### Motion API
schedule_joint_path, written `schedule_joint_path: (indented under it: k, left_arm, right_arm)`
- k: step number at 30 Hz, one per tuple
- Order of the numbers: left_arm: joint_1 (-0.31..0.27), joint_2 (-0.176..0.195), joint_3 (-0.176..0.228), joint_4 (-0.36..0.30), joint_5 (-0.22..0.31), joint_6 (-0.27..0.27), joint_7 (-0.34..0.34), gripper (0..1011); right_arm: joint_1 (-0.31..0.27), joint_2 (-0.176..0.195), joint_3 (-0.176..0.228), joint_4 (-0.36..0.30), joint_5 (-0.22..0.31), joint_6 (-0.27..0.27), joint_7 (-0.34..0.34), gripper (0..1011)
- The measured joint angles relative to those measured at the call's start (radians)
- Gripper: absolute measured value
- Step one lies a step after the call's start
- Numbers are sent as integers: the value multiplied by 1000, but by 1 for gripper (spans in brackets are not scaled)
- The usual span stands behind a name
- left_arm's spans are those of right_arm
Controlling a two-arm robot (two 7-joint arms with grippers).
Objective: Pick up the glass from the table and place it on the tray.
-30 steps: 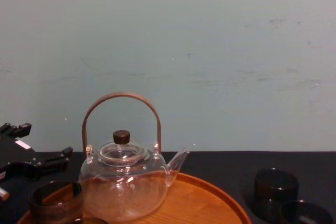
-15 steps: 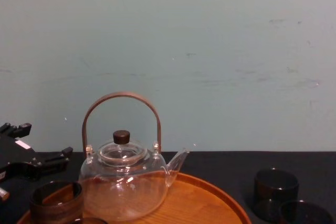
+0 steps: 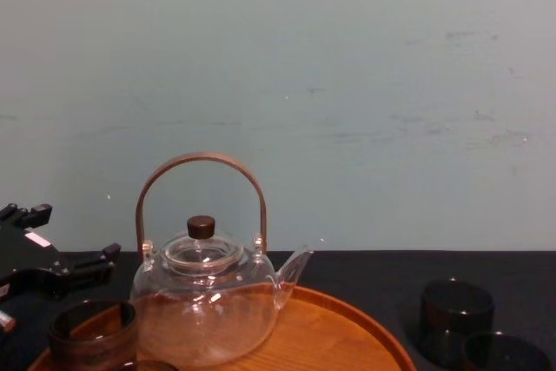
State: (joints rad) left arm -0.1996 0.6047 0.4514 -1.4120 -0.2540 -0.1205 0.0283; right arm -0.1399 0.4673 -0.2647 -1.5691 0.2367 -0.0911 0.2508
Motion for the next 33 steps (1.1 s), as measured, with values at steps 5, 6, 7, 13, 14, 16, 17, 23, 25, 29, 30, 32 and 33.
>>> schedule_joint_path:
  k: [5,6,7,13,14,16,17,23,25,29,30,32,33]
  left_arm:
    - [0,0,0,0,0,0,0,1001]
    - [0,0,0,0,0,0,0,1001]
    - [0,0,0,0,0,0,0,1001]
    - [0,0,0,0,0,0,0,1001]
    - [0,0,0,0,0,0,0,1001]
    - [0,0,0,0,0,0,0,1001]
    - [0,0,0,0,0,0,0,1002]
    - [0,0,0,0,0,0,0,1002]
    - [0,0,0,0,0,0,0,1001]
    - [0,0,0,0,0,0,0,1002]
    - [0,0,0,0,0,0,0,1001]
    - [0,0,0,0,0,0,0,1001]
    - [0,0,0,0,0,0,0,1001]
  right_arm:
    - [12,-15,3,27,-9,-1,11,1002]
    - [19,-20,4,36,-11,-2,16,1002]
    - [23,-23,5,41,-12,-3,18,1002]
    - [55,-45,9,81,-27,-17,36,1002]
    - [59,-48,9,87,-28,-19,39,1002]
    - [71,-57,10,104,-30,-24,46,1002]
    - [76,-60,11,110,-31,-26,49,1002]
    - [113,-84,13,163,-36,-36,75,1002]
    - [127,-92,14,181,-37,-40,86,1002]
    - [148,-104,13,212,-36,-46,106,1002]
    - [153,-107,13,218,-34,-47,110,1002]
    - [167,-114,11,237,-26,-50,123,1002]
    - [170,-116,11,242,-24,-52,127,1002]
